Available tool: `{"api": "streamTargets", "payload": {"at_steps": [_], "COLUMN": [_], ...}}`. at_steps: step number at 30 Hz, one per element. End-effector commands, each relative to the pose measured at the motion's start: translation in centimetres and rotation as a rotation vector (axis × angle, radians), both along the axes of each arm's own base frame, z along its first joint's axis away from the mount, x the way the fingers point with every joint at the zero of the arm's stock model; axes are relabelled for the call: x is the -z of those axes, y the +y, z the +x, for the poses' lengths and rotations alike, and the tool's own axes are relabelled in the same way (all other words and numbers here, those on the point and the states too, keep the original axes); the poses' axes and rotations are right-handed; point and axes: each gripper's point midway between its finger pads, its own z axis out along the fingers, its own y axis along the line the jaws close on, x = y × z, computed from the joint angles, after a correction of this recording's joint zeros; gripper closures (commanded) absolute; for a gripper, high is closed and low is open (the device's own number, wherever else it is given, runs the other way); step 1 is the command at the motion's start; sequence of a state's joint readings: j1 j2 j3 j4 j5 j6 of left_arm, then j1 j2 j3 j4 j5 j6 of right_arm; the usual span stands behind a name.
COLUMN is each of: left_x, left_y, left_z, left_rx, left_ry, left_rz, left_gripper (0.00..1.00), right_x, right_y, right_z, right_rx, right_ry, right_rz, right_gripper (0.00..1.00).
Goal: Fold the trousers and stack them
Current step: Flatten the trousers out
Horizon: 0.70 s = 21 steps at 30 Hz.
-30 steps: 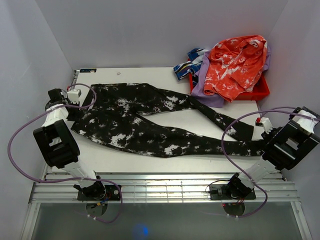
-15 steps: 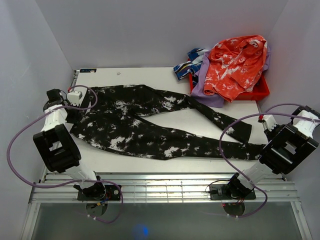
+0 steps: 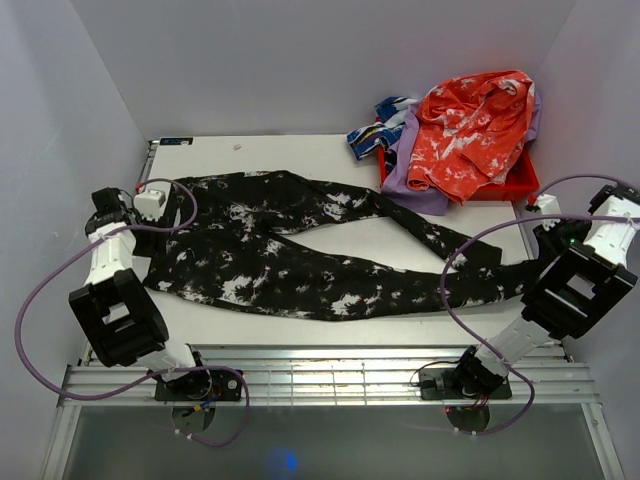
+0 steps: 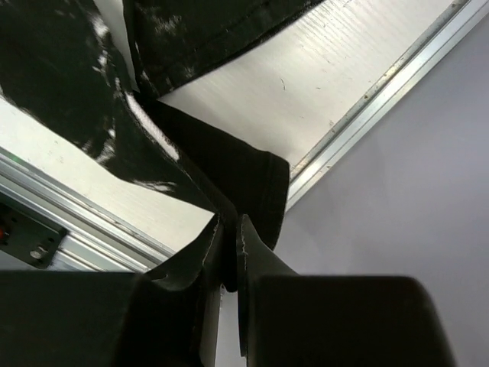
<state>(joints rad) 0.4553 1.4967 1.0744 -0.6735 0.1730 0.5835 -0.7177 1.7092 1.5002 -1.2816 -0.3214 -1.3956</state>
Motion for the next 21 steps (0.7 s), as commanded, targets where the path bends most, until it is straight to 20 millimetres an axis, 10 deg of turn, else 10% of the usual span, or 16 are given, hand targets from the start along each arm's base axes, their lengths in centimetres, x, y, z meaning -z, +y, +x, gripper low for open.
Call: {"api": "streamTargets", "payload": {"at_steps": [1,8,13,21], "left_x": [-3.6,-1.4,1.7,7.4], "left_y": [-2.3,-1.8,-0.5,1.0], "left_z": [1.8,3.3,2.9,-1.1], "left_rx": [0.069,0.032,0.002,-0.007], "left_ry": [-0.143,-0.133,-0.047,0.114], "left_rz": [-0.093,-0.121,-0.083,0.024], "left_gripper": [0.32,0.34,0.36,0.59], "right_x": [0.0,0.3,5.4,7.8], "right_y": [0.8,-0.5,-1.6,-3.0], "right_z": [1.5,7.8,4.3,-1.8], "right_rx": [0.069,0.229,0.181,0.081], "right_ry": [0.002,-0.084,0.085,0.286], "right_rz": [0.037,0.057,-0.11,-0.283], "right_gripper": [0.92,0.92,0.92,0.92]}}
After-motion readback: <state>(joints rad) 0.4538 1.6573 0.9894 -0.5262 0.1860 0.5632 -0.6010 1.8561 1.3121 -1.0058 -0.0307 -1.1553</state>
